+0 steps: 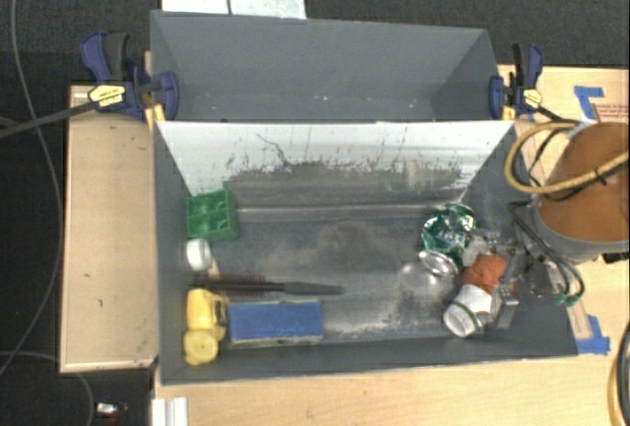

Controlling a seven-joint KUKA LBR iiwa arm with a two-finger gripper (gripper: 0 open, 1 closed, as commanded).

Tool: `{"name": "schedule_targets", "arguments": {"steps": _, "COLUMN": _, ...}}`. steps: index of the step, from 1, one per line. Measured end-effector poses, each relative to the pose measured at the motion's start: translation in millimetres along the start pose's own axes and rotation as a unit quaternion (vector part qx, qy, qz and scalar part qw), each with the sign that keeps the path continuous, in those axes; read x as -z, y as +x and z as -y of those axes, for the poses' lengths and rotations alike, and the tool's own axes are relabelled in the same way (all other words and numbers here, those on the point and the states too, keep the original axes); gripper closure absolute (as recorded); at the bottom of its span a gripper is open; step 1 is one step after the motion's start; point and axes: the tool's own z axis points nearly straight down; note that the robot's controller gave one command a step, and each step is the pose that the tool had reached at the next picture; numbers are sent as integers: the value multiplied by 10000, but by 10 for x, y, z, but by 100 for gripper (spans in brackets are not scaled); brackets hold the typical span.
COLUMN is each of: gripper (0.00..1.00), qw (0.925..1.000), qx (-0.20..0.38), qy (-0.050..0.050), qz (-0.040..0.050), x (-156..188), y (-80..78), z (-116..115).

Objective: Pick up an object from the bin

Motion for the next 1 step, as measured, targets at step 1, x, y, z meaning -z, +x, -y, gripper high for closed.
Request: {"name": "schedule_targets", "arguments": {"steps": 1, "gripper": 0, "qw": 10000, "qx": 35, "qy": 8, "qz": 37, "x": 37, "y": -21, "z": -5}}
